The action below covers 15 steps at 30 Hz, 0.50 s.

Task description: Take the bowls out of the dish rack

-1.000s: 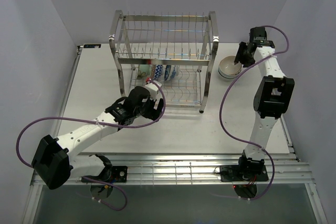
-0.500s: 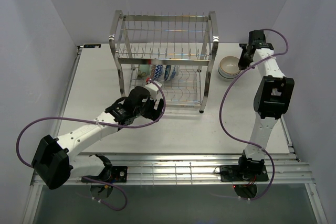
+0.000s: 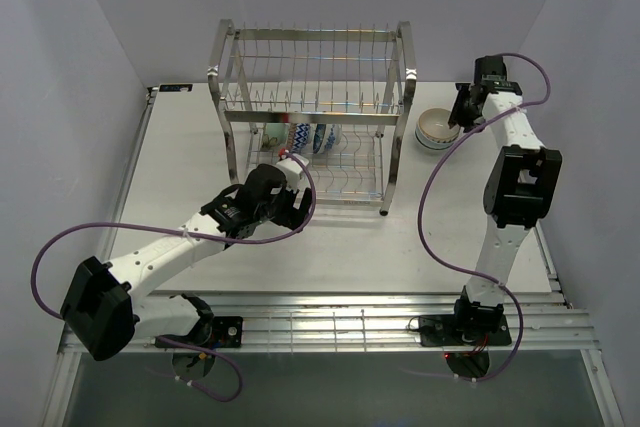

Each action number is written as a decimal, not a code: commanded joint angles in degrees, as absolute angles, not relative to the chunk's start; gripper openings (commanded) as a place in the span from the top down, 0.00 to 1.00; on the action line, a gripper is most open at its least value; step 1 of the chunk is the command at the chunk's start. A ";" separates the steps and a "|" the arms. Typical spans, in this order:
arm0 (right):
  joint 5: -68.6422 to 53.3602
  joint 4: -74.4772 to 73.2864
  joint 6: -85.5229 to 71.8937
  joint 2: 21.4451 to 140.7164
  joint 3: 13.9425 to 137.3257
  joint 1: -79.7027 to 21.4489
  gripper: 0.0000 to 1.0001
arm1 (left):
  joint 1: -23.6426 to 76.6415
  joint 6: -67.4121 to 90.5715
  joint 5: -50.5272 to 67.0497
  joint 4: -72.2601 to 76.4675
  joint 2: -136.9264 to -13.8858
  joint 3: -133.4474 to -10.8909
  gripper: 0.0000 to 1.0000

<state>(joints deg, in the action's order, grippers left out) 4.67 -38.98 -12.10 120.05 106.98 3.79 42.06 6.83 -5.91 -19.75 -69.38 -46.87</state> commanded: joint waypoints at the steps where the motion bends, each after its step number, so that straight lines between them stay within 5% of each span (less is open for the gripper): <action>1: 3.78 -37.88 -12.65 115.58 108.37 4.04 0.52 | 41.84 6.24 -5.36 -19.95 -69.08 -48.87 0.05; 8: 2.20 -39.46 -13.88 112.77 110.48 4.39 0.45 | 41.84 6.77 -6.85 -19.16 -67.85 -48.34 0.03; 15: -4.21 -33.41 -16.08 100.74 96.27 4.31 0.41 | 41.49 8.87 -9.23 -15.74 -66.01 -46.41 0.02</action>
<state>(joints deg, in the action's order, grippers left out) 0.19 -37.15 -14.44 108.25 101.45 4.14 41.95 7.62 -7.46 -18.57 -68.49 -46.85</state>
